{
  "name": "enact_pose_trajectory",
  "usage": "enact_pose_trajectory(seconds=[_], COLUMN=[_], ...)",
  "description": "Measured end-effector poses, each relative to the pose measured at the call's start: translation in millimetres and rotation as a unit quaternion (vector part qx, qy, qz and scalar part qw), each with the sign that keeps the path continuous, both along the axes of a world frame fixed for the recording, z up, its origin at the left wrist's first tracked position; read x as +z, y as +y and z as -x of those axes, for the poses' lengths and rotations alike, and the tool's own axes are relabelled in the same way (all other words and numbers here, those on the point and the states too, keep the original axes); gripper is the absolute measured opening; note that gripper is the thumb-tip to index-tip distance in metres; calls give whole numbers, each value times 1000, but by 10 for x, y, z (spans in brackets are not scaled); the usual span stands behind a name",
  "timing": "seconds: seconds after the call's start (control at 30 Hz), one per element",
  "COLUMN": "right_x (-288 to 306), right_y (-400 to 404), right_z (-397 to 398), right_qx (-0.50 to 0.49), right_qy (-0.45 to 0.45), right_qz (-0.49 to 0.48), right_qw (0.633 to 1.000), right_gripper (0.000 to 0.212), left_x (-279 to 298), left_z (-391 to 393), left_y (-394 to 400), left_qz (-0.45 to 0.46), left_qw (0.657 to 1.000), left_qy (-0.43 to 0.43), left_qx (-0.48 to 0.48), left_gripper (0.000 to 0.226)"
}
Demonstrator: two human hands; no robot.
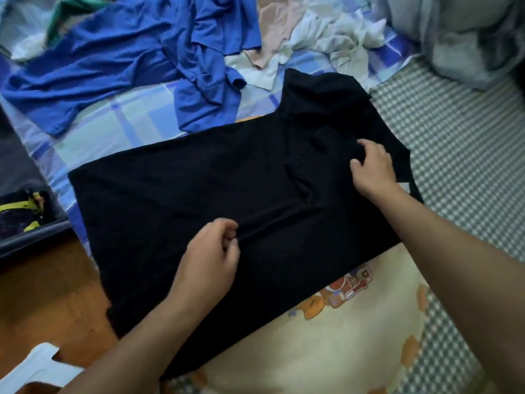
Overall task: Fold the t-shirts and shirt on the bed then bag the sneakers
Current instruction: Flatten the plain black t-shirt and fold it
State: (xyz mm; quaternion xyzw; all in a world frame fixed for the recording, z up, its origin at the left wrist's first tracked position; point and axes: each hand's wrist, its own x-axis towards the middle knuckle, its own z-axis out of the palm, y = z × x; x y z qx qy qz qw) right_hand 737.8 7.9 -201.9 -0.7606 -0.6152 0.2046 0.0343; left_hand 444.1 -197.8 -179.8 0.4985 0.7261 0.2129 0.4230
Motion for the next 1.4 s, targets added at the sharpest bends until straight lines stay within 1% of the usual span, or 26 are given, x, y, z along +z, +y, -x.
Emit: enact_pose_trajectory(seconds=[0.03, 0.1, 0.17, 0.2, 0.27, 0.33, 0.37, 0.4, 0.47, 0.53, 0.57, 0.6, 0.63, 0.7, 0.73, 0.77, 0.8, 0.83, 0.87, 0.93, 1.0, 1.03, 1.1, 1.17, 1.27, 1.4], right_x=[-10, -82, -165, -199, -236, -170, -85, 21, 286, 543, 633, 673, 665, 511, 396, 274, 174, 117, 83, 44, -30, -65, -111, -104, -127, -252], right_y=[190, 499, 726, 805, 900, 904, 865, 803, 591, 257, 60, -138, -333, -666, -811, -924, -992, -998, -943, -707, -424, -298, -105, 30, 151, 147], right_z=[-53, -133, -159, -154, -127, -142, -181, -239, -405, -652, -791, -944, -1101, -1369, -1464, -1546, -1596, -1609, -1596, -1509, -1380, -1306, -1174, -1092, -1034, -982], right_qx=[-15, -9, 2, 2, -14, -27, -28, -30, -32, -23, -21, -16, -11, 8, 32, 50, 57, 38, 8, -34, -70, -89, -113, -107, -104, -167], right_qy=[13, 20, 34, 58, 137, 204, 233, 265, 332, 374, 378, 368, 348, 266, 207, 152, 113, 105, 108, 120, 145, 155, 168, 173, 163, 164], right_qz=[31, 68, 72, 66, 59, 56, 49, 40, 19, 5, 7, 9, 19, 81, 118, 138, 132, 107, 71, 4, -6, 7, 37, 53, 40, -26], right_qw=[999, 997, 997, 996, 989, 977, 971, 963, 943, 927, 925, 929, 937, 961, 971, 977, 983, 988, 992, 992, 987, 984, 979, 978, 980, 972], right_gripper=[55, 61, 62, 59, 40, 13, 8, 10, 12, 12, 14, 18, 26, 54, 61, 65, 68, 69, 64, 45, 25, 27, 39, 41, 29, 9], left_x=[-18, -60, -92, -114, -173, -249, -278, -279, -189, -23, 48, 85, 79, -70, -185, -279, -342, -382, -422, -460, -462, -456, -457, -468, -482, -507], left_z=[-205, -576, -861, -977, -1143, -1185, -1169, -1137, -1077, -1078, -1089, -1100, -1115, -1133, -1131, -1121, -1104, -1094, -1086, -1098, -1143, -1165, -1192, -1196, -1191, -1220], left_y=[258, 794, 1280, 1474, 1747, 1917, 1974, 1997, 1915, 1659, 1496, 1328, 1180, 966, 906, 879, 880, 904, 941, 1033, 1109, 1132, 1157, 1162, 1148, 1145], left_qz=[-1, -23, -14, 12, 58, 83, 90, 91, 47, -21, -47, -69, -94, -147, -163, -164, -158, -156, -153, -158, -156, -152, -155, -154, -137, -120], left_qw=[999, 998, 1000, 998, 990, 986, 989, 993, 998, 996, 990, 984, 974, 937, 920, 914, 916, 920, 922, 913, 906, 906, 905, 913, 932, 948], left_qy=[-42, -50, 16, 52, 119, 140, 115, 74, -12, -85, -121, -127, -98, 29, 88, 129, 153, 169, 182, 202, 210, 211, 216, 216, 199, 175], left_qx=[19, 24, -1, -17, -40, -37, -18, 7, 31, -9, -51, -108, -180, -314, -346, -349, -336, -317, -307, -316, -332, -333, -333, -310, -270, -236], left_gripper=[26, 33, 49, 54, 53, 40, 33, 27, 17, 9, 10, 13, 19, 46, 61, 70, 73, 71, 66, 53, 42, 38, 25, 16, 13, 13])
